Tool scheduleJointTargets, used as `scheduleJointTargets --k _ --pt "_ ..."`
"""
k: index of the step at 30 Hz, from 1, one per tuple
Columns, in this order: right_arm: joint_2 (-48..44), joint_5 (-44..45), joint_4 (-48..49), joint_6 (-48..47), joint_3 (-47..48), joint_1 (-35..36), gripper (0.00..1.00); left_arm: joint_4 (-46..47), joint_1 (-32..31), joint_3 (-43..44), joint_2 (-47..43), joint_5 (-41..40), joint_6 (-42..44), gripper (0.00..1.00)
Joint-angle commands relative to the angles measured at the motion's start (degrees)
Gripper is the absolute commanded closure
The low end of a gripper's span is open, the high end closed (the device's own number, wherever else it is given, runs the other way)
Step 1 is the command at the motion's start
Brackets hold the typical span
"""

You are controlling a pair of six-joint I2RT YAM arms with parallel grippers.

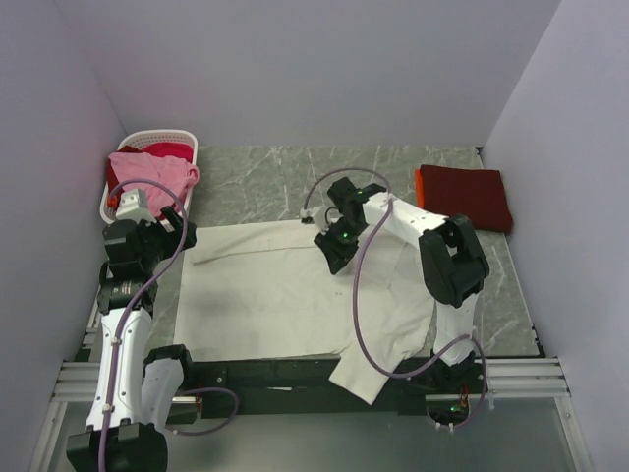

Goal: Fold and stack the t-shirts
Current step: Fold the tshirt

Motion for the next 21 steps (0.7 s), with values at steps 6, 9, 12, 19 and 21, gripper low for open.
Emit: scheduleJointTargets --k 6,9,12,19,21 --pt "-6.59 2.1 -4.52 -2.13 2.16 -7.02 0.59 2.97 -0.26 -0.29 -0.51 2.19 0.93 0.16" --pt "-4.57 3.5 -3.47 -0.73 7.26 -15.63 0.59 4.38 -0.26 -0.81 1.07 5.26 0.67 0.16" --pt "-1.59 5.08 -1.18 1.99 11.65 -23.0 0.57 4.39 -0.61 -0.47 4.84 7.21 -0.12 0.21" --pt "3.08 8.42 4.97 7.44 14.39 -29.62 0.53 -1.86 -6.15 8.58 20.38 -3.76 -0.12 0.41" --pt "4.13 9.3 5.5 8.5 14.47 -29.54 0.53 -2.21 -6.33 10.34 22.07 -6.22 -0.38 0.41"
